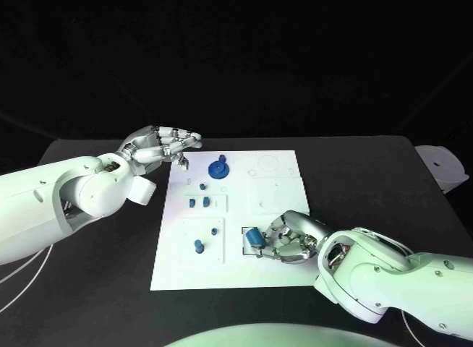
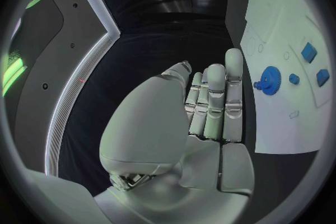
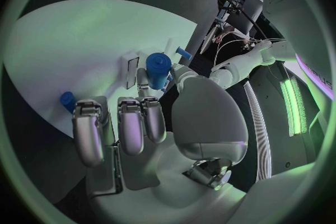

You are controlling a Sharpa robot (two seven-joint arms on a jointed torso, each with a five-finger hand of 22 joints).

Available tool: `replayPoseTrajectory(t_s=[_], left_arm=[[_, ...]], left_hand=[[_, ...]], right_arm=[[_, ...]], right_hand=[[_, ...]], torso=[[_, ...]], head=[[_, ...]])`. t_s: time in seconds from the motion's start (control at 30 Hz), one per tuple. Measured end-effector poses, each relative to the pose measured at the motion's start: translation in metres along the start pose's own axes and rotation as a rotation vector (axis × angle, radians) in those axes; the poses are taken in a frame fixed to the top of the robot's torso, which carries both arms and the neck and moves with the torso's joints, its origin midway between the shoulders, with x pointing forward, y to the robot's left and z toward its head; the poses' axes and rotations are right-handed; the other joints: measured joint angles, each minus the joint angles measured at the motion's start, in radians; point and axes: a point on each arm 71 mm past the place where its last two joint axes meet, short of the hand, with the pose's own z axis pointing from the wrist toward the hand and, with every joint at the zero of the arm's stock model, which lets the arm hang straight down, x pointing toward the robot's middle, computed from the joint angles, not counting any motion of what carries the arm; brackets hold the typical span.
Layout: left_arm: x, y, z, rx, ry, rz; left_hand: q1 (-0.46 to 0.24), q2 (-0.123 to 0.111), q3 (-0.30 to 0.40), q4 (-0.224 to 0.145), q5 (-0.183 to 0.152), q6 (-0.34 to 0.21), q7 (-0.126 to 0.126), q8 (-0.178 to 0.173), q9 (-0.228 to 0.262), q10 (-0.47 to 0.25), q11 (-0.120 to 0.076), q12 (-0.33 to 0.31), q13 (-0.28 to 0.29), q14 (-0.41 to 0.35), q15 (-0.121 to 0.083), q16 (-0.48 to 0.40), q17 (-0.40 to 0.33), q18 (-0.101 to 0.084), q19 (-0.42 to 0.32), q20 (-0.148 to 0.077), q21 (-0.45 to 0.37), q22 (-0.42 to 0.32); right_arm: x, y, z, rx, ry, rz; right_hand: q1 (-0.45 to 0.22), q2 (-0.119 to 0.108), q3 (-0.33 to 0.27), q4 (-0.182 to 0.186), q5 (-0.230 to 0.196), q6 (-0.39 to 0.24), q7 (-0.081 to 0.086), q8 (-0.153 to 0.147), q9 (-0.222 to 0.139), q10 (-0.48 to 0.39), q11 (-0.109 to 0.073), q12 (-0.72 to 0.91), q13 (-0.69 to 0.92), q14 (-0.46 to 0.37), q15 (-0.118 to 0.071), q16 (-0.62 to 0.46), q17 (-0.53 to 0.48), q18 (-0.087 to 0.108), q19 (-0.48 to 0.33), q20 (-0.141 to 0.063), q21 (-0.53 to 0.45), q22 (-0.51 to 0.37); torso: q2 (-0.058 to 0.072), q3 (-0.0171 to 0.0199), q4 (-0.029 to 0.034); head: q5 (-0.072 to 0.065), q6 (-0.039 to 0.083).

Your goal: Assemble the parts on the task board

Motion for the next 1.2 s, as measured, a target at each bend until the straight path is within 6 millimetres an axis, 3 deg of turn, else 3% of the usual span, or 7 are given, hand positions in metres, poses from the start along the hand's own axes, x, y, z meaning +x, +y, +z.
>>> replayPoseTrajectory(t_s=[0.13,0.23,0.43,0.57,0.73,1.07,1.2], left_arm=[[0.000,0.000,0.000,-0.001,0.001,0.000],[0.000,0.000,0.000,-0.002,0.002,-0.001],[-0.001,0.000,-0.001,-0.003,0.001,-0.001],[-0.001,0.000,-0.001,-0.004,0.001,-0.001],[-0.001,0.000,-0.001,-0.005,0.001,0.000],[-0.001,0.000,-0.002,-0.007,0.001,0.000],[-0.001,0.000,-0.002,-0.007,0.000,0.000]], left_hand=[[0.000,0.000,0.000,0.000,0.000,0.000,0.000,0.000,0.000,0.000,0.000,0.000,0.000,0.000,0.000,0.000,0.000,0.000,0.000,0.000,0.000,0.000],[0.000,0.000,0.000,0.000,0.000,0.000,0.000,0.000,0.000,0.000,0.000,0.000,0.000,0.000,0.000,0.000,0.000,0.000,0.000,0.000,0.000,0.000],[0.000,0.000,0.000,0.000,0.000,0.000,0.000,0.000,0.000,0.000,0.000,0.000,0.000,0.000,0.000,0.000,0.000,0.000,0.000,0.000,0.000,0.000],[0.000,0.000,0.000,0.000,0.000,0.000,0.000,0.003,-0.001,-0.004,0.004,0.000,0.000,0.000,0.000,0.000,0.000,0.000,0.000,0.000,0.000,-0.001],[0.000,0.000,0.000,0.000,0.000,0.000,0.000,0.003,-0.001,-0.004,0.004,0.000,0.000,0.000,0.000,0.000,0.000,0.000,0.000,0.000,0.000,-0.001],[0.000,0.000,0.000,0.000,0.000,0.000,0.000,0.003,-0.001,-0.004,0.004,0.000,0.000,-0.004,-0.004,0.000,0.000,0.000,0.000,0.000,0.000,-0.001],[0.000,0.000,0.000,0.000,0.000,0.000,0.000,0.003,-0.001,-0.004,0.004,0.000,0.000,-0.004,-0.004,0.000,0.000,0.000,0.000,0.000,0.000,-0.001]], right_arm=[[0.000,-0.001,0.003,0.005,0.003,-0.004],[-0.002,-0.002,0.005,0.008,0.000,-0.008],[-0.001,-0.003,0.008,0.012,0.002,-0.013],[-0.001,-0.003,0.010,0.013,0.002,-0.015],[-0.001,-0.003,0.011,0.012,-0.002,-0.017],[-0.003,-0.003,0.011,0.007,-0.018,-0.024],[-0.004,-0.004,0.009,0.006,-0.027,-0.027]], right_hand=[[-0.008,0.001,-0.003,0.003,0.003,0.006,-0.006,0.000,0.000,0.000,0.000,0.000,0.000,0.004,-0.004,0.000,0.000,0.000,0.000,0.000,0.000,0.000],[-0.038,0.000,-0.020,0.002,0.003,0.030,-0.029,0.000,0.002,0.000,0.000,0.000,0.000,0.004,-0.004,0.000,0.000,0.000,0.000,0.000,0.000,0.000],[-0.094,0.009,-0.070,0.002,-0.108,0.051,-0.056,0.012,0.021,0.000,0.000,0.000,0.000,0.004,-0.004,0.000,0.000,0.000,0.000,0.000,0.000,0.001],[-0.134,0.015,-0.124,0.004,-0.207,0.047,-0.052,0.015,0.025,0.000,0.000,-0.008,0.000,0.004,-0.004,0.000,0.000,0.000,0.000,0.000,0.000,0.001],[-0.162,0.031,-0.212,0.004,-0.279,0.039,-0.050,0.015,0.033,0.000,0.000,-0.021,0.000,0.004,-0.004,0.000,0.000,0.000,0.000,0.000,0.000,0.001],[-0.165,0.034,-0.275,0.004,-0.289,0.032,-0.050,0.019,0.037,0.000,0.000,-0.028,0.000,0.004,-0.004,0.000,0.001,0.000,0.000,0.000,0.000,0.001],[-0.126,0.073,-0.290,0.002,-0.263,0.032,-0.050,0.027,0.043,0.000,0.000,-0.028,0.000,0.004,-0.004,0.000,0.001,0.000,0.000,0.000,0.000,0.001]], torso=[[0.000,0.0000,-0.0005],[0.000,0.0000,-0.0006],[0.000,0.0003,-0.0003],[0.000,0.0006,-0.0001],[0.000,0.0006,-0.0003],[0.000,0.0007,-0.0011],[-0.001,0.0006,-0.0011]], head=[[0.001,0.000],[0.001,-0.001],[0.003,-0.002],[0.004,-0.002],[0.003,-0.003],[0.005,-0.003],[0.005,-0.003]])
